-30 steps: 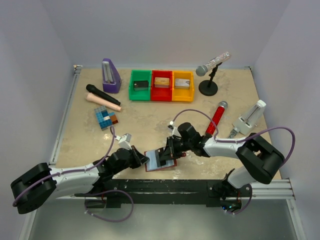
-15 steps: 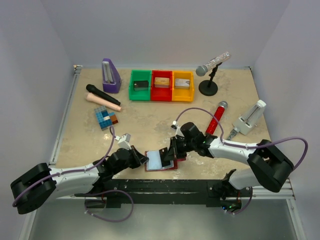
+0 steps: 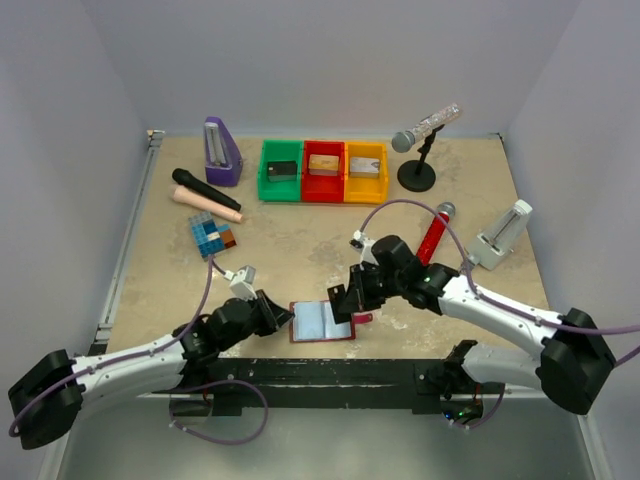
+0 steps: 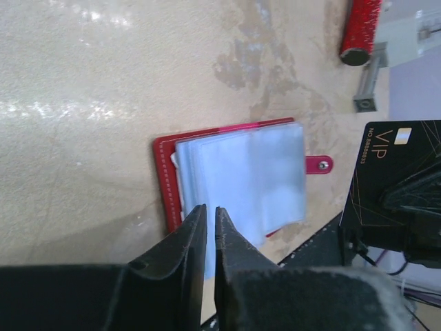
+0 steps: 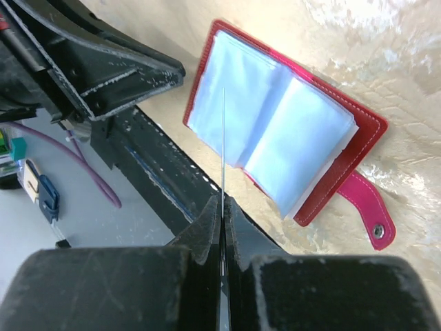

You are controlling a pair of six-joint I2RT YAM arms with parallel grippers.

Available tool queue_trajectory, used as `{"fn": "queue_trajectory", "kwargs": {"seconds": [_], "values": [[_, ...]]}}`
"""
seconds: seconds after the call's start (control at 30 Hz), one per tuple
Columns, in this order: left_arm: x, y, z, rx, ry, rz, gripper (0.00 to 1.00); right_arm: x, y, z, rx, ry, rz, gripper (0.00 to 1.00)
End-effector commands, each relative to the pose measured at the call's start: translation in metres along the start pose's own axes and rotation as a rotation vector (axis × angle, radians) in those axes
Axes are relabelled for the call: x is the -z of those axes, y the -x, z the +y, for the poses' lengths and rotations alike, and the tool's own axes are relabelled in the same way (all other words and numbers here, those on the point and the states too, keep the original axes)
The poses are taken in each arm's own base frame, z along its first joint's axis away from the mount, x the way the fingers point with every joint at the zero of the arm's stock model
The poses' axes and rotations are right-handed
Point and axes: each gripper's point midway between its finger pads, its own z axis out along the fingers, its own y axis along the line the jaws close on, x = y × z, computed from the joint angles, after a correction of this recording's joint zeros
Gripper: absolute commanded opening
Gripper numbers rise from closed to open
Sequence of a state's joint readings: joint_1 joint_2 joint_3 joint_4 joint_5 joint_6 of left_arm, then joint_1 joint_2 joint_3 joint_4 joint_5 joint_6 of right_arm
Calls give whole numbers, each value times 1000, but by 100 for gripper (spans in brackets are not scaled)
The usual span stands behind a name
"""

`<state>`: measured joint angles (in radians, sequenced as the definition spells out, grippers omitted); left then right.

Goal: Take the credit cards out of the card holder

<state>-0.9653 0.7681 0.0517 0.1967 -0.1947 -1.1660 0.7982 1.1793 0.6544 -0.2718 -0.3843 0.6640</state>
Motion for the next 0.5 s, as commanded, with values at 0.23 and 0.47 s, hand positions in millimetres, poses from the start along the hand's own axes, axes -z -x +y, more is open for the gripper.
{"fn": "queue_trajectory", "kwargs": {"seconds": [0.23, 0.47], "values": [[35, 35, -65, -179, -254, -104, 71, 61, 8, 59, 365, 191, 19, 0], [99, 33, -153, -398, -697, -73, 73, 93, -40, 94, 525, 416, 246, 0]]}}
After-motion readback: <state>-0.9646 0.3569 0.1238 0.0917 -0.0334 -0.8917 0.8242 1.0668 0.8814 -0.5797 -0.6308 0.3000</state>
